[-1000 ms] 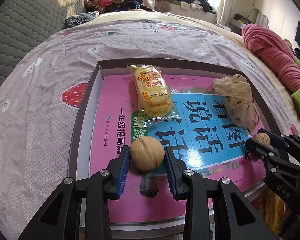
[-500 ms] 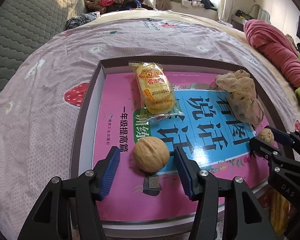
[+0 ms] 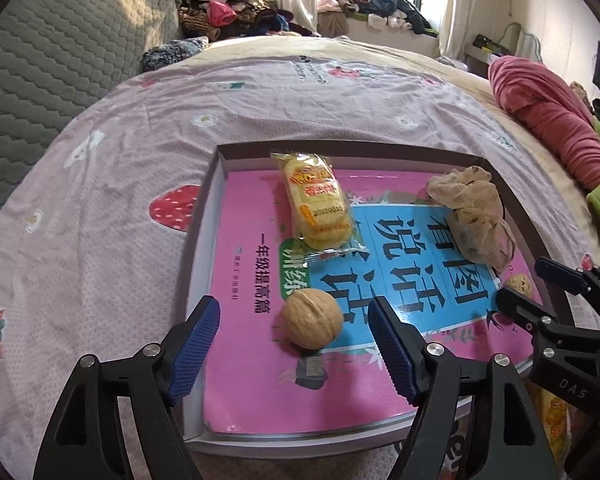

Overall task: Organize objects
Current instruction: 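Lower the walnuts onto the book in the tray and open both tools, then withdraw both open tools back from the tray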

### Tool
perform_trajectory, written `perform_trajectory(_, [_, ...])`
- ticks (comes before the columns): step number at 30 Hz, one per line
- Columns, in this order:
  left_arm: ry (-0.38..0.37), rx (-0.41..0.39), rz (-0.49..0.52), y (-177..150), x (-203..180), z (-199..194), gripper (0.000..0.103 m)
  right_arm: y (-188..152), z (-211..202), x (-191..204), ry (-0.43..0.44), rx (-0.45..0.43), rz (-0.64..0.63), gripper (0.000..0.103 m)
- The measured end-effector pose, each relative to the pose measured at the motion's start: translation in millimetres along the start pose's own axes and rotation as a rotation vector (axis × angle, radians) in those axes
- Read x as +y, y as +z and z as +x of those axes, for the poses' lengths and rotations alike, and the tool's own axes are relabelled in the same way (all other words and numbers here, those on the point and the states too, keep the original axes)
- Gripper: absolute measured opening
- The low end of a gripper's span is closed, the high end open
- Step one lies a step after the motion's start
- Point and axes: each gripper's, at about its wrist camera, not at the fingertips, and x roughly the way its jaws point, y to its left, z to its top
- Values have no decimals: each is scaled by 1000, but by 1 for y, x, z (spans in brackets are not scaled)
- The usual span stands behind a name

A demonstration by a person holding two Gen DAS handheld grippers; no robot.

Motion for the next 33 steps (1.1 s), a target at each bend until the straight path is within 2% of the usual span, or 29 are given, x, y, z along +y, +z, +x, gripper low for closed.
perform_trajectory(4, [-1,10,0,-2,-1,-4,83,3,-11,-1,6,-25,10,74])
perform_trajectory(7, [29,1,12,-2,-5,-11,83,5,-25,-1,10,-54,22,77])
perform_trajectory(10, [65,-32,16,-3,-7,-23,84,8,-40,-2,0,-92,35,85])
perform_trajectory(15, [-1,-55,8,-4,-10,-43,84,11,-63,-4,-13,-151,50,92])
perform_trajectory(24, [3,-109,-1,-7,-7,-86,86,12,-99,-2,18,-209,74,96])
perform_trajectory(29, [11,-95,-6,-19,-2,-104,86,2,-123,5,17,-240,77,97])
perform_trajectory(33, [12,-69,2,-34,-1,-116,86,-11,-136,10,12,-223,82,100])
